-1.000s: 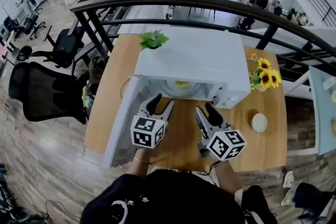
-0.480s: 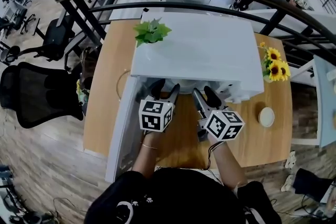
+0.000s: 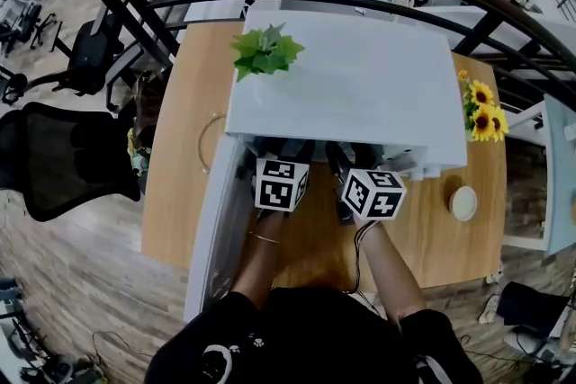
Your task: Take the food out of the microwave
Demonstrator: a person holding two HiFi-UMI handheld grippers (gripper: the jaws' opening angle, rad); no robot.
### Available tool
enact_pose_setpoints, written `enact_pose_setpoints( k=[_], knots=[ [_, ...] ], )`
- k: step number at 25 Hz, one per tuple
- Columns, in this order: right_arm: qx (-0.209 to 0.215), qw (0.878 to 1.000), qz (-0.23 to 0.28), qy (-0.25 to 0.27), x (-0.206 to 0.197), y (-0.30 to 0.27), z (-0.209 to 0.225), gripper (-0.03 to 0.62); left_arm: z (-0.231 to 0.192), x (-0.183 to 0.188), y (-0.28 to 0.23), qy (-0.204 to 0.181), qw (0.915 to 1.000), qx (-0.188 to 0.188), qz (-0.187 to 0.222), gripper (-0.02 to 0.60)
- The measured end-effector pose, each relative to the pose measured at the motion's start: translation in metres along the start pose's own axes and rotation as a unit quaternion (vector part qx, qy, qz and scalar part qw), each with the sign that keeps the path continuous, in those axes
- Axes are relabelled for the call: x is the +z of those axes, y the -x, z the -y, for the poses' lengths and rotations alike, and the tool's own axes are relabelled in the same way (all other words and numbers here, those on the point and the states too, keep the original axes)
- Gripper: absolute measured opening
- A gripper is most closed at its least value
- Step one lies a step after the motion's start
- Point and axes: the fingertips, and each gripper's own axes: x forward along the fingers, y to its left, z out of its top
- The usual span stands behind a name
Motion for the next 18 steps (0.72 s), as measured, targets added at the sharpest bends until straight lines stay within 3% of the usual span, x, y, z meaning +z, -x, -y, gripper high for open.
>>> enact_pose_setpoints(
  k=[10,18],
  knots=[
    [-0.079,0.996,-0.029,0.028,-0.009,-0.029,0.029,0.292,-0.013,-0.011,-0.022,0.013,0.9992,0.021,-0.030,0.210],
    [-0.058,0.997,-0.046,-0.010,-0.023,-0.040,0.029,0.296,-0.012,-0.013,-0.029,0.044,0.9981,0.008,-0.041,0.212]
  ],
)
